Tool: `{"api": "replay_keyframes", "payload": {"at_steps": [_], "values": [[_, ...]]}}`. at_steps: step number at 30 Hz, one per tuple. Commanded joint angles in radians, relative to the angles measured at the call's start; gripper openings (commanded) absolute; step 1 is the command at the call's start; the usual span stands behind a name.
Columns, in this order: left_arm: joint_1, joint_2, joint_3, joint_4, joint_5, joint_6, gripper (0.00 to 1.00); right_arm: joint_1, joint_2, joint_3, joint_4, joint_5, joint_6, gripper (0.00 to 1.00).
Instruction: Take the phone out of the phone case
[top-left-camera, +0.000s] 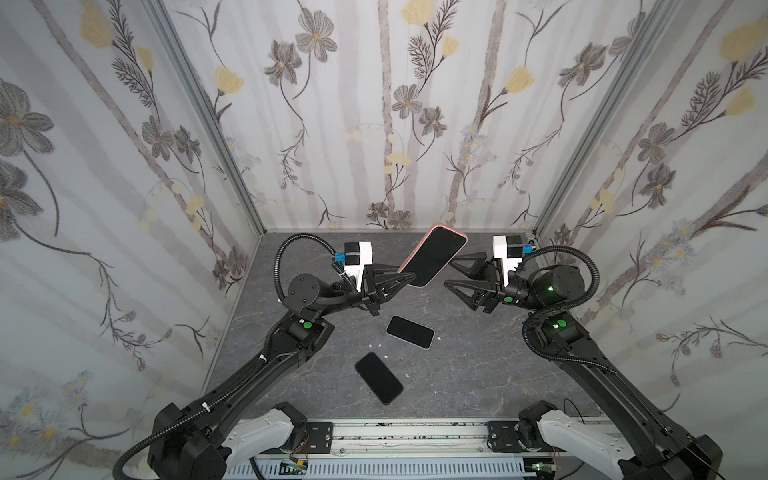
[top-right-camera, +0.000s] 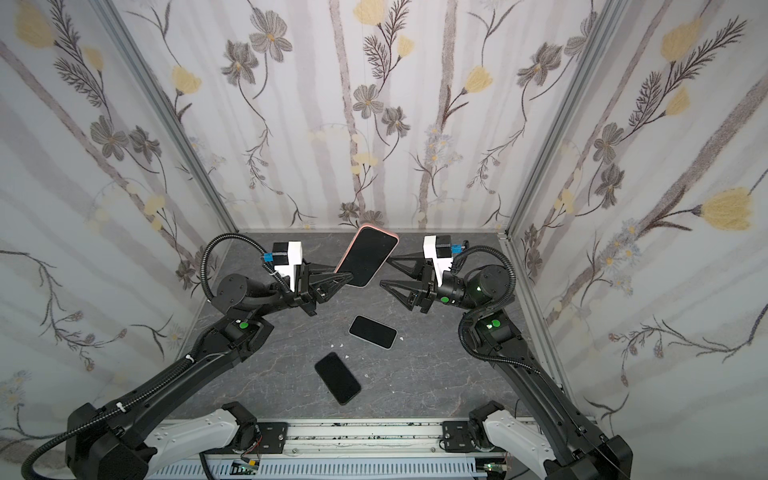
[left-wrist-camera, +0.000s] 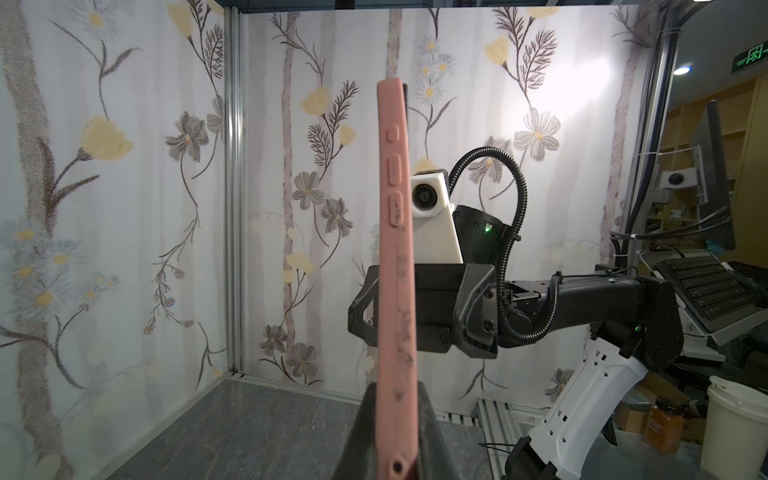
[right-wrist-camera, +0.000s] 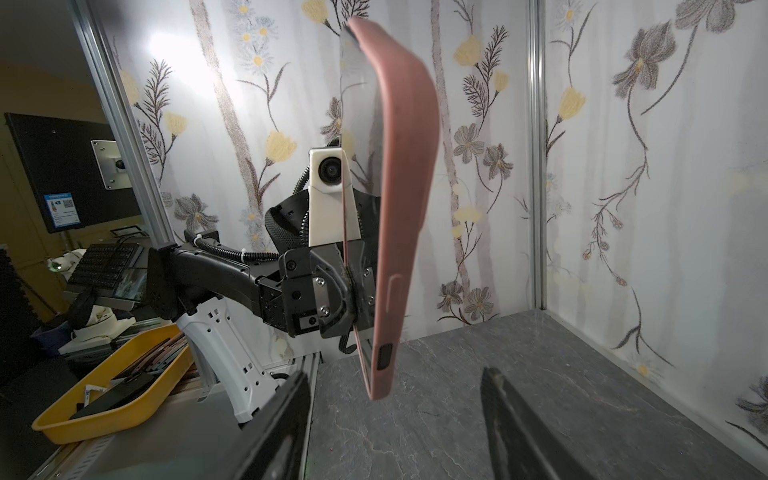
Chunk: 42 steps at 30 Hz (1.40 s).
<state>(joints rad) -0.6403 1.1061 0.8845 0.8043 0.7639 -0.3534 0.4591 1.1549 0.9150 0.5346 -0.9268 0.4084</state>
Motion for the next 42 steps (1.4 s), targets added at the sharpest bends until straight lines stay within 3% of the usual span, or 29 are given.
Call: {"api": "replay_keyframes", "payload": {"at_steps": [1, 20, 26, 39, 42], "values": [[-0.025, 0.007, 0.006, 0.160, -0.043, -0.120, 0.00, 0.035, 0.014, 0.017, 0.048, 0.030, -0.039, 0.59], [-0.059, 0.023, -0.004, 0.197, -0.029, -0.153, 0.00, 0.127, 0.065, 0.110, -0.076, 0.013, -0.121, 0.24], [-0.061, 0.028, -0.007, 0.197, -0.016, -0.156, 0.00, 0.133, 0.080, 0.135, -0.130, -0.005, -0.145, 0.21], [-0.054, 0.038, -0.020, 0.193, 0.004, -0.150, 0.00, 0.139, 0.068, 0.147, -0.205, 0.013, -0.175, 0.00], [-0.048, 0.031, -0.026, 0.190, -0.006, -0.142, 0.00, 0.139, 0.051, 0.142, -0.211, 0.030, -0.181, 0.00]]}}
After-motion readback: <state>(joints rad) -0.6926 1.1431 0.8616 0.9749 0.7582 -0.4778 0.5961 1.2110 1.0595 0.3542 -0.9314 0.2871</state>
